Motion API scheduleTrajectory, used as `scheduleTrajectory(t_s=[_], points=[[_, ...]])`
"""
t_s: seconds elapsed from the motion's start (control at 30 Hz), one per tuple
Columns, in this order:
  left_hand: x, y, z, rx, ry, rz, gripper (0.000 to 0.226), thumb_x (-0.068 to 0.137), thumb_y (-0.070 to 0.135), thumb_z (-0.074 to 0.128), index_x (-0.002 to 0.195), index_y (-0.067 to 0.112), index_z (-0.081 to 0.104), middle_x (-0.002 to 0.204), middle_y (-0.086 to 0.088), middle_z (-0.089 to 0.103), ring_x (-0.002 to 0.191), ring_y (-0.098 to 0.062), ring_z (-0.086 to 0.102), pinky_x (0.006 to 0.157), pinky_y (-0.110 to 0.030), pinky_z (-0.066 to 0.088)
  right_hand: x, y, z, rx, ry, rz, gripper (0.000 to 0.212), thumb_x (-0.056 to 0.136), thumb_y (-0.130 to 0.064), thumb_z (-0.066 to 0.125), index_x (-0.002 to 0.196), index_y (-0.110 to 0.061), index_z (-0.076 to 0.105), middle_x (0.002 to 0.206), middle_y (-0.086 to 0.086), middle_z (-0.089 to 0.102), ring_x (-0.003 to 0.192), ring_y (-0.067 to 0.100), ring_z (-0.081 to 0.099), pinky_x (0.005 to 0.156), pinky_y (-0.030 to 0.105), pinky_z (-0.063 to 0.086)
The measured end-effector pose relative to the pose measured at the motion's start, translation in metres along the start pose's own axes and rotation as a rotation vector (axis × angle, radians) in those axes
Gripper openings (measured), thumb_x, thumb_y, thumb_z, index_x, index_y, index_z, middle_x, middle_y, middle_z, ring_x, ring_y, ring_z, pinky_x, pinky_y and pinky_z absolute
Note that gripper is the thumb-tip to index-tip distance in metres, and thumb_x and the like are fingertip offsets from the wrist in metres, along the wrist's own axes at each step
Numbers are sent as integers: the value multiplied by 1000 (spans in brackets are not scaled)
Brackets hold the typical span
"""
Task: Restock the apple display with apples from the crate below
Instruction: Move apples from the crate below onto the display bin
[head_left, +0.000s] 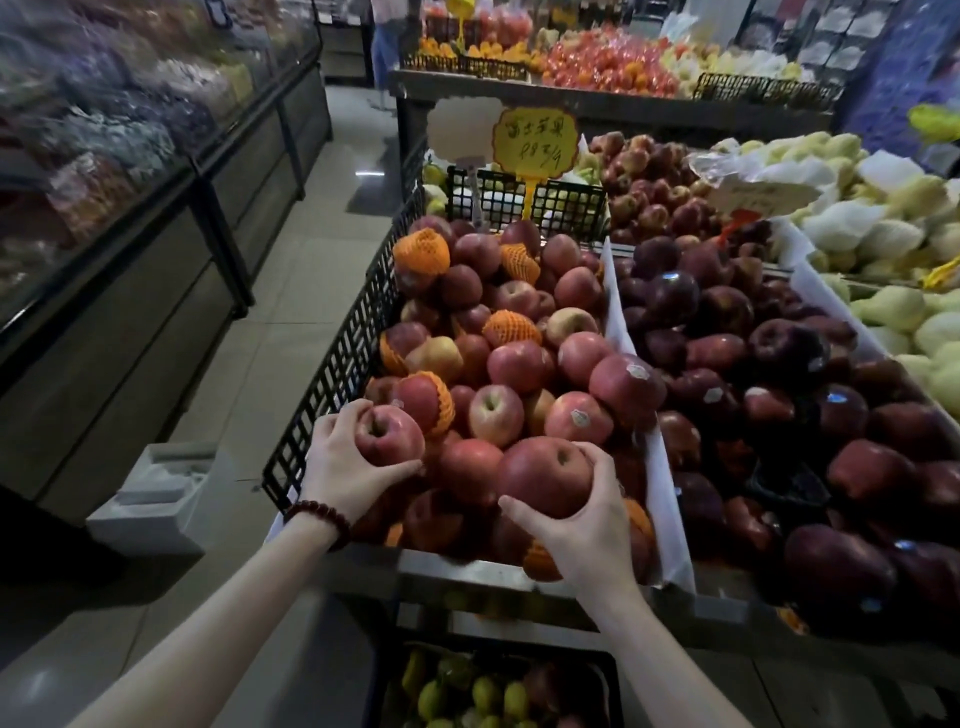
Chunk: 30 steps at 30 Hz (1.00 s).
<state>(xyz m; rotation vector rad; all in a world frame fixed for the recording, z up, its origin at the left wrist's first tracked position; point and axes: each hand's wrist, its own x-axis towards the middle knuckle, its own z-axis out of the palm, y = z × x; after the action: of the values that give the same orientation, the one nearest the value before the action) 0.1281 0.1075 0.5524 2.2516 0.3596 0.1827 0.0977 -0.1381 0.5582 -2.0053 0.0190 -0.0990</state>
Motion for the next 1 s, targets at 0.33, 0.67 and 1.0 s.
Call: scheduleTrajectory(t_s=[0.33, 0.67, 1.0], points=[[18, -29, 19, -4, -285, 167, 99, 53, 28, 85, 139, 28, 37, 142, 2, 41, 133, -14, 37, 112, -28, 32, 48, -33, 66, -101, 40, -34, 94, 59, -40, 89, 137, -22, 39, 132, -1, 49, 121, 17, 50, 105, 35, 46], [19, -40, 18, -66, -300, 160, 99, 56, 30, 85, 140, 32, 32, 145, 11, 36, 134, -3, 29, 113, -20, 24, 94, -31, 95, -338, -118, 48, 103, 76, -44, 77, 151, -8, 17, 152, 14, 33, 140, 28, 36, 109, 32, 35], [10, -5, 11, -78, -183, 96, 84, 69, 36, 75, 142, 26, 34, 150, 0, 28, 141, -16, 24, 117, -37, 26, 76, -43, 75, -331, 53, -110, 92, 77, -51, 72, 148, -14, 27, 148, 9, 40, 139, 25, 34, 113, 48, 35]])
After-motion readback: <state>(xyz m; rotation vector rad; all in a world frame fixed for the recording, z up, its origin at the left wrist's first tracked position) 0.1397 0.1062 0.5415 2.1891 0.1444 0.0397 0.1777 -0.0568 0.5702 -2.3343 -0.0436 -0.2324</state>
